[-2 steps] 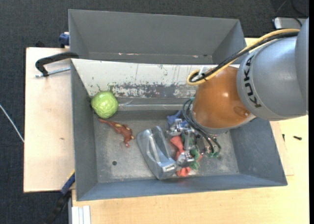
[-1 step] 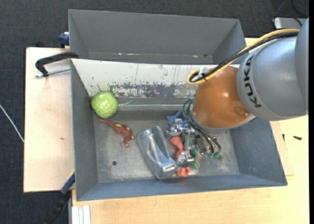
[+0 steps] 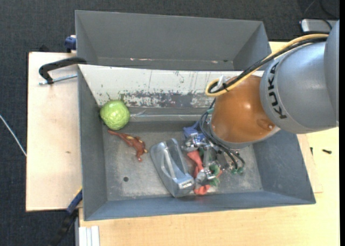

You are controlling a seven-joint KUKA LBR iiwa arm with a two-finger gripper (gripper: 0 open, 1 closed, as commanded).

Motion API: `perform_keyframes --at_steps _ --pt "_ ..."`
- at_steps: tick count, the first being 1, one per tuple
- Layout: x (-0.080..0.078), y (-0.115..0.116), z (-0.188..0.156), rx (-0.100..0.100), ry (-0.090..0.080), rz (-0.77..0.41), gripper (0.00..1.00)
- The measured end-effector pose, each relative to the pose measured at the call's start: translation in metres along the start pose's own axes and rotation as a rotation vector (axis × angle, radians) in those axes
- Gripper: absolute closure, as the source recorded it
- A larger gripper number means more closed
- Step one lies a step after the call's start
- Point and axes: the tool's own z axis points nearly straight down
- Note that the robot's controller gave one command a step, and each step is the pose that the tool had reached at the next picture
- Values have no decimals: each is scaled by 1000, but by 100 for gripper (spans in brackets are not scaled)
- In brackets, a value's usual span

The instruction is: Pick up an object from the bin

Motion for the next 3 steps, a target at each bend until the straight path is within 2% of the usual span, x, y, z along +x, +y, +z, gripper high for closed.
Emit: perform_keyframes --at_steps 1,2,3 --pt "6 -2 6 4 -9 -186 0" --pt "2 -42 7 -2 -4 -89 0" --pt "-8 -80 -12 2 -3 -79 0"
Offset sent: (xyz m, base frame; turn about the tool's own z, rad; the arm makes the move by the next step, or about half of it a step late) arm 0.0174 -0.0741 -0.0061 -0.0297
